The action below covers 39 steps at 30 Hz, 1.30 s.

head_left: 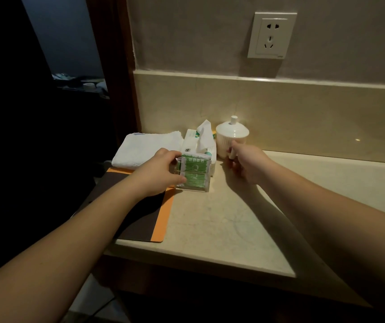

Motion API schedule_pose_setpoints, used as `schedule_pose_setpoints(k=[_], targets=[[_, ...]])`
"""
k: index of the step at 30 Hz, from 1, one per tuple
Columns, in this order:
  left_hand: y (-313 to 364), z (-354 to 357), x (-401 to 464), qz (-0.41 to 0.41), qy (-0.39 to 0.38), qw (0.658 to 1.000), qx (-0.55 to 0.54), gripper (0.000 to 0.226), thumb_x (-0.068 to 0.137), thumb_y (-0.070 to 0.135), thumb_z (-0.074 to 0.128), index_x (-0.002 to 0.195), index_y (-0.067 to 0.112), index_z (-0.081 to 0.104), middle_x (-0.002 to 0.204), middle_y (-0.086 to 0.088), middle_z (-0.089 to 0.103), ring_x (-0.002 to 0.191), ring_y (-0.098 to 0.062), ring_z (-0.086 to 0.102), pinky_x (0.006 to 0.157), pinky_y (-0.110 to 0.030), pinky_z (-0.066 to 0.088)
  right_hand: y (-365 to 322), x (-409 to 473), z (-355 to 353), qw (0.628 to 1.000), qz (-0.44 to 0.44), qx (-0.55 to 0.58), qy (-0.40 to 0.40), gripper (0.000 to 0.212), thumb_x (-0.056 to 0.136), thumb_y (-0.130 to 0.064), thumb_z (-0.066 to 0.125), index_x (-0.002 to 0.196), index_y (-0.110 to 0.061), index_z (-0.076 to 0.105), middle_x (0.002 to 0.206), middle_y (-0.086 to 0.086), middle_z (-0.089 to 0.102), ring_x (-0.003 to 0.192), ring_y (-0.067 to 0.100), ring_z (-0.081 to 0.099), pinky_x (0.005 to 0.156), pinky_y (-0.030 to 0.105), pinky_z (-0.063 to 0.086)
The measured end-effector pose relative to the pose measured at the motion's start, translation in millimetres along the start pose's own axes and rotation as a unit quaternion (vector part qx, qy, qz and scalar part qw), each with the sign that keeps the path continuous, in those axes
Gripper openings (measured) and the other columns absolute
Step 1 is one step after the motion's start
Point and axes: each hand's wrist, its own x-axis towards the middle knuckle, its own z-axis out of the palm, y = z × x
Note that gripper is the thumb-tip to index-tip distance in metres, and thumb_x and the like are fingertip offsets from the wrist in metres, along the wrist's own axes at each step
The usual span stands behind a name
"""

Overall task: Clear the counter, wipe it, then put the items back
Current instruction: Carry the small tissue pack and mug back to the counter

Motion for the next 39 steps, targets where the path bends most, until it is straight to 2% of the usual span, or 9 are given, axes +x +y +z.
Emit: schedule_pose_setpoints(k=[8, 11, 14, 20, 22, 25, 27, 32, 39], targets=[[-2, 1, 1, 0.001, 0.004, 1.000, 0.010, 0.072, 0.084, 0.033, 0.071, 0.146, 0.021, 0.035, 0.135, 0.003, 0.040, 0.106, -0.006, 0.043, 0.091, -0.025, 0.044, -6, 5, 3, 0.998, -0.019, -0.056, -0.008, 0.034, 0.097, -0.033, 0.045, 0.072, -0.012, 0.050, 0.064, 0.008, 0.046, 0.051, 0.018, 0.042, 0.048, 0.025, 0.034], [-1, 1, 0, 0.002, 0.005, 1.000, 0.009, 0.070, 0.085, 0.033, 0.070, 0.145, 0.021, 0.036, 0.134, 0.003, 0.041, 0.106, -0.006, 0.043, 0.090, -0.026, 0.045, -9, 2, 2, 0.997, -0.018, -0.074, -0.010, 0.031, 0.099, -0.036, 0.045, 0.089, -0.008, 0.054, 0.068, 0.009, 0.048, 0.054, 0.017, 0.045, 0.048, 0.025, 0.038], [1, 1, -2, -0.003, 0.006, 1.000, 0.007, 0.069, 0.085, 0.032, 0.070, 0.145, 0.022, 0.036, 0.134, 0.003, 0.040, 0.107, -0.005, 0.042, 0.087, -0.024, 0.042, -11, 3, -2, 0.995, -0.016, -0.094, -0.002, 0.040, 0.096, -0.041, 0.049, 0.108, -0.004, 0.056, 0.083, 0.011, 0.056, 0.069, 0.021, 0.053, 0.054, 0.027, 0.042], [6, 3, -11, -0.035, 0.023, 0.999, 0.012, 0.078, 0.083, 0.035, 0.072, 0.147, 0.019, 0.031, 0.136, -0.002, 0.037, 0.111, -0.011, 0.044, 0.091, -0.028, 0.044, -11, -10, -22, 0.988, -0.020, -0.151, -0.015, 0.060, 0.089, -0.053, 0.056, 0.122, -0.003, 0.055, 0.100, 0.007, 0.061, 0.073, 0.014, 0.058, 0.061, 0.026, 0.042], [8, 1, -15, -0.060, 0.036, 0.997, 0.010, 0.083, 0.082, 0.040, 0.072, 0.148, 0.019, 0.028, 0.139, -0.003, 0.035, 0.117, -0.016, 0.046, 0.094, -0.032, 0.044, -10, -20, -35, 0.982, -0.056, -0.179, -0.013, 0.057, 0.089, -0.053, 0.055, 0.122, -0.006, 0.053, 0.102, 0.007, 0.061, 0.071, 0.011, 0.058, 0.058, 0.026, 0.043], [20, -5, -24, -0.075, 0.076, 0.994, 0.007, 0.074, 0.084, 0.044, 0.067, 0.145, 0.020, 0.032, 0.140, -0.004, 0.034, 0.120, -0.022, 0.046, 0.097, -0.040, 0.044, -4, -37, -58, 0.952, -0.127, -0.277, 0.001, 0.044, 0.089, -0.049, 0.052, 0.105, -0.009, 0.062, 0.097, 0.008, 0.068, 0.069, 0.016, 0.060, 0.061, 0.028, 0.046], [35, -7, -32, -0.058, 0.111, 0.992, -0.001, 0.058, 0.088, 0.043, 0.062, 0.139, 0.021, 0.043, 0.135, -0.003, 0.041, 0.118, -0.022, 0.046, 0.098, -0.043, 0.045, -1, -53, -76, 0.922, -0.165, -0.351, 0.012, 0.034, 0.089, -0.041, 0.051, 0.096, -0.010, 0.063, 0.097, 0.008, 0.069, 0.081, 0.024, 0.062, 0.071, 0.034, 0.050], [105, 8, -60, -0.008, 0.143, 0.987, -0.069, 0.021, 0.093, 0.036, 0.056, 0.106, 0.021, 0.063, 0.112, 0.001, 0.055, 0.094, -0.018, 0.056, 0.080, -0.035, 0.046, 13, -111, -132, 0.837, -0.260, -0.481, 0.011, 0.026, 0.093, -0.037, 0.049, 0.107, -0.017, 0.060, 0.102, 0.002, 0.065, 0.088, 0.019, 0.057, 0.072, 0.031, 0.045], [208, 66, -117, 0.043, 0.068, 0.995, -0.059, 0.022, 0.095, 0.034, 0.053, 0.109, 0.021, 0.063, 0.103, 0.006, 0.057, 0.087, -0.011, 0.055, 0.074, -0.030, 0.045, 65, -204, -241, 0.769, -0.315, -0.556, 0.017, 0.034, 0.094, -0.041, 0.047, 0.122, -0.023, 0.054, 0.121, -0.004, 0.056, 0.105, 0.014, 0.052, 0.084, 0.030, 0.045]])
